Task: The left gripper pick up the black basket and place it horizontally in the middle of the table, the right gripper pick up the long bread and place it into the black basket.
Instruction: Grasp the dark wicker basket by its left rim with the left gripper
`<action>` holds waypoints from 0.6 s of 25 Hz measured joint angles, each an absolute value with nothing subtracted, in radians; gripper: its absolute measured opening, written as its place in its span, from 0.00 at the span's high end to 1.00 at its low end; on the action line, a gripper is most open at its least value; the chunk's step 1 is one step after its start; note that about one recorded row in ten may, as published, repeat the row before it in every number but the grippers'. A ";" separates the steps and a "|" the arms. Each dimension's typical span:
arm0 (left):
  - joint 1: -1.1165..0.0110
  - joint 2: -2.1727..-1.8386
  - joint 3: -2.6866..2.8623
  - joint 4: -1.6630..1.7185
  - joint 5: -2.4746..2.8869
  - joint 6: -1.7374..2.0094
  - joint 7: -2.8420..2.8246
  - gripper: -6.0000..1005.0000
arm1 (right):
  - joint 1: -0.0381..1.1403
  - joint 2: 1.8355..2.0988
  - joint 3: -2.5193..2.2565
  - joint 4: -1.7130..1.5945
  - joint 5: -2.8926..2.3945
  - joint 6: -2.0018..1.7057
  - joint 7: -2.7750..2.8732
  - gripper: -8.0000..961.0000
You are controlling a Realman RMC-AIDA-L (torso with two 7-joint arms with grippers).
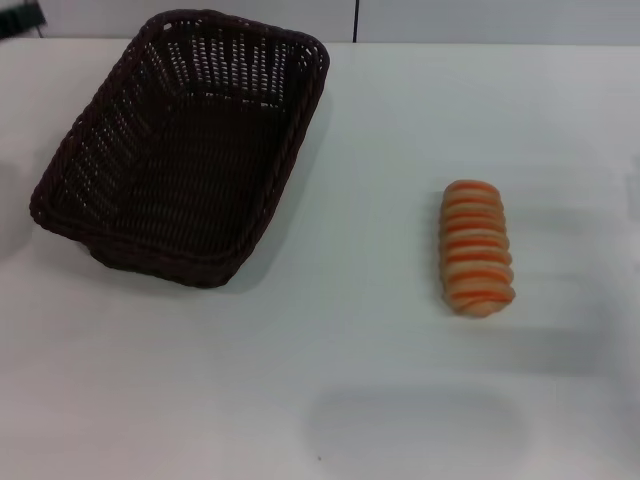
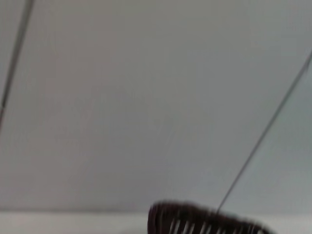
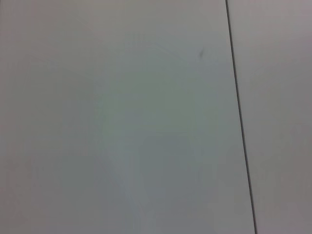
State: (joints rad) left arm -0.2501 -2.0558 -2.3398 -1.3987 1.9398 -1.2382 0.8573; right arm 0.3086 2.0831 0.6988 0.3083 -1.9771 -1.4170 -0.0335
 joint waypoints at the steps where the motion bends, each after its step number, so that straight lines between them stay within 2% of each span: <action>1: -0.255 -2.056 -2.306 -1.447 2.013 -1.241 0.794 0.14 | 0.310 2.083 0.699 0.308 -1.977 -1.417 -0.034 0.41; 7: -0.306 -2.058 -2.133 -1.591 2.295 -1.264 0.607 0.15 | 0.316 2.082 0.703 0.305 -1.977 -1.414 -0.036 0.41; 15: -0.369 -2.065 -2.061 -1.517 2.450 -1.189 0.563 0.16 | 0.312 2.081 0.708 0.307 -1.978 -1.417 -0.033 0.41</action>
State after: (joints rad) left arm -0.3685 -2.0647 -2.0609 -1.5173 2.4500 -1.1892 0.5635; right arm 0.3116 2.0807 0.7076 0.3074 -1.9783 -1.4165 -0.0332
